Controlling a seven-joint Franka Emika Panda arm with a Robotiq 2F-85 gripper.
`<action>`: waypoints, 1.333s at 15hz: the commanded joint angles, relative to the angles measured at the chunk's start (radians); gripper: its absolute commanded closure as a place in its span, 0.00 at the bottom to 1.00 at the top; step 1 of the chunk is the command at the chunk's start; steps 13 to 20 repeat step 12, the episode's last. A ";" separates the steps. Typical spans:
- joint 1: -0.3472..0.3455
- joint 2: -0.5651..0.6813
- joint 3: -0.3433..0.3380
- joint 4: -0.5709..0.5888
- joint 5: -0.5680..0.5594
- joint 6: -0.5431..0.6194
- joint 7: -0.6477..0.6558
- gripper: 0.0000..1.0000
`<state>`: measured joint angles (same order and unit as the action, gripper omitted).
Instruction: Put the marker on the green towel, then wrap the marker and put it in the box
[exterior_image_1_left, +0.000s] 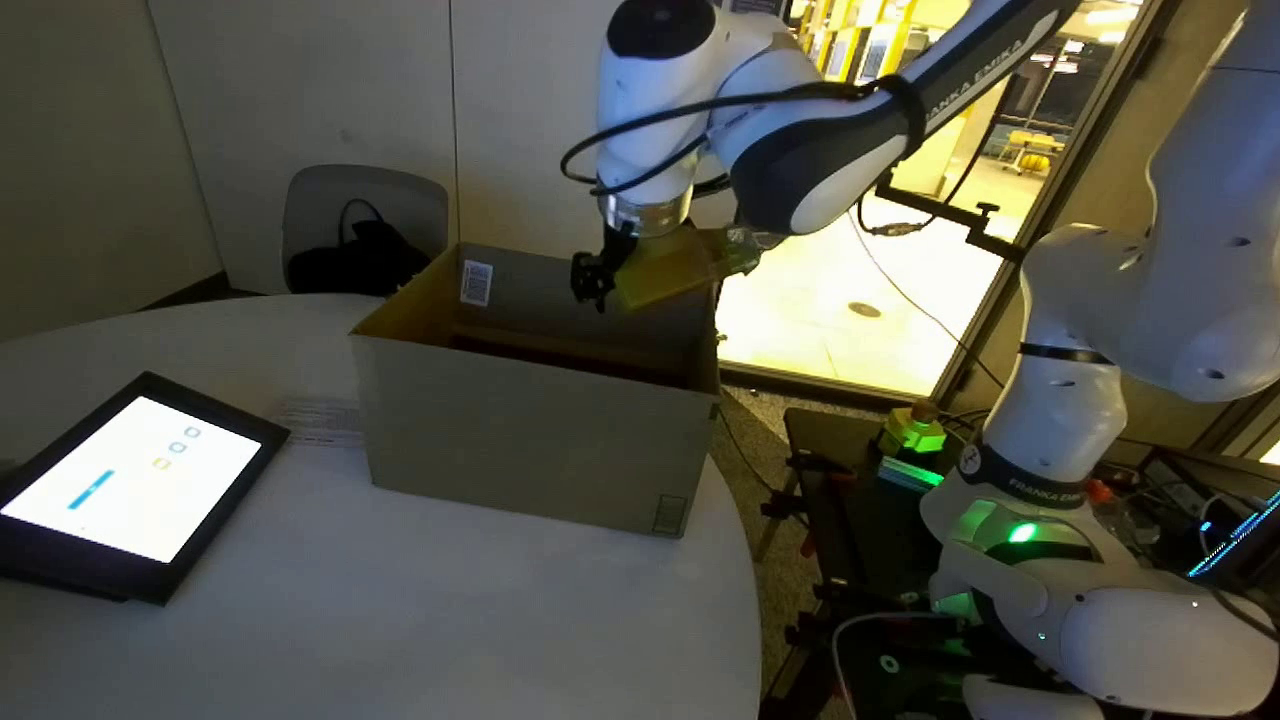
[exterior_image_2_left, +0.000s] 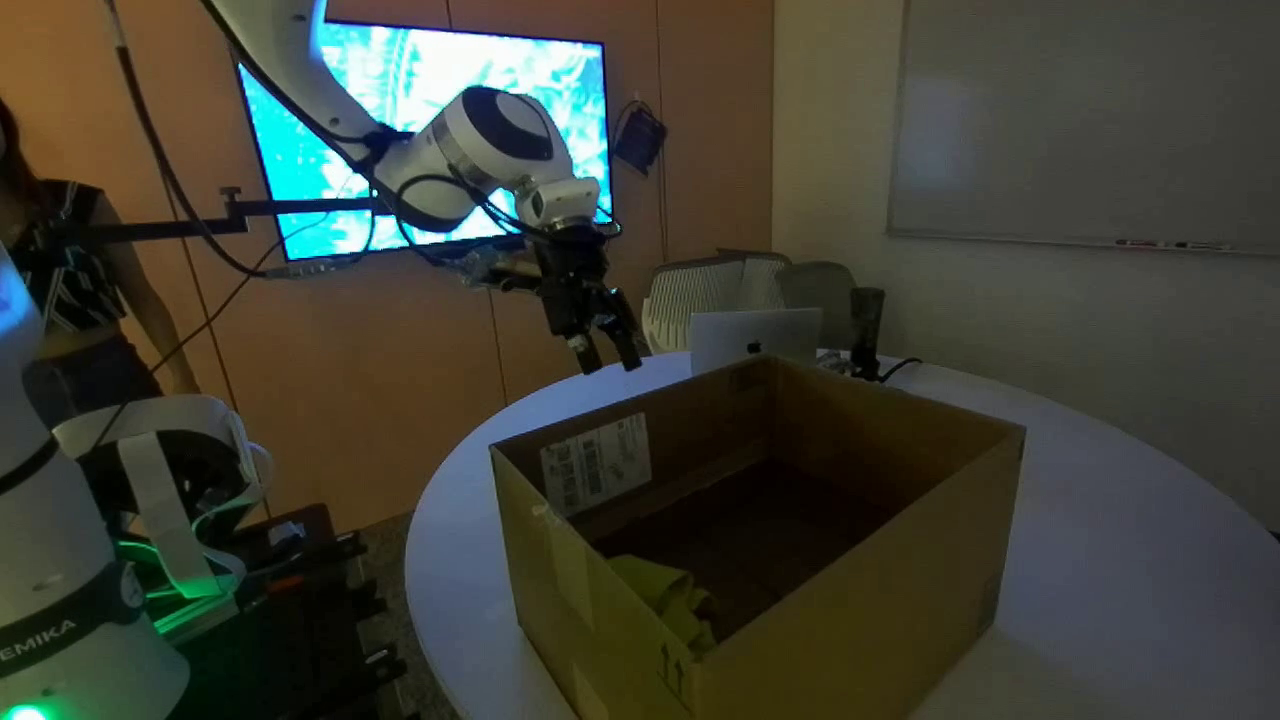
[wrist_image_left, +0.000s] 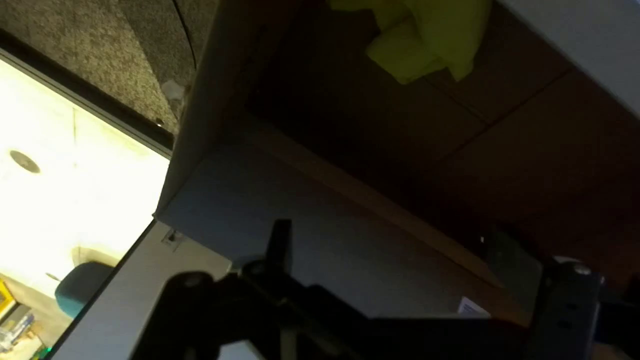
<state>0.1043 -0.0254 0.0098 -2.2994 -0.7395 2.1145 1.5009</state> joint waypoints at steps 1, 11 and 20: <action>0.012 -0.135 0.059 -0.002 0.075 -0.007 -0.152 0.00; 0.029 -0.298 0.162 0.035 0.521 -0.110 -0.625 0.00; 0.028 -0.309 0.162 0.035 0.534 -0.120 -0.649 0.00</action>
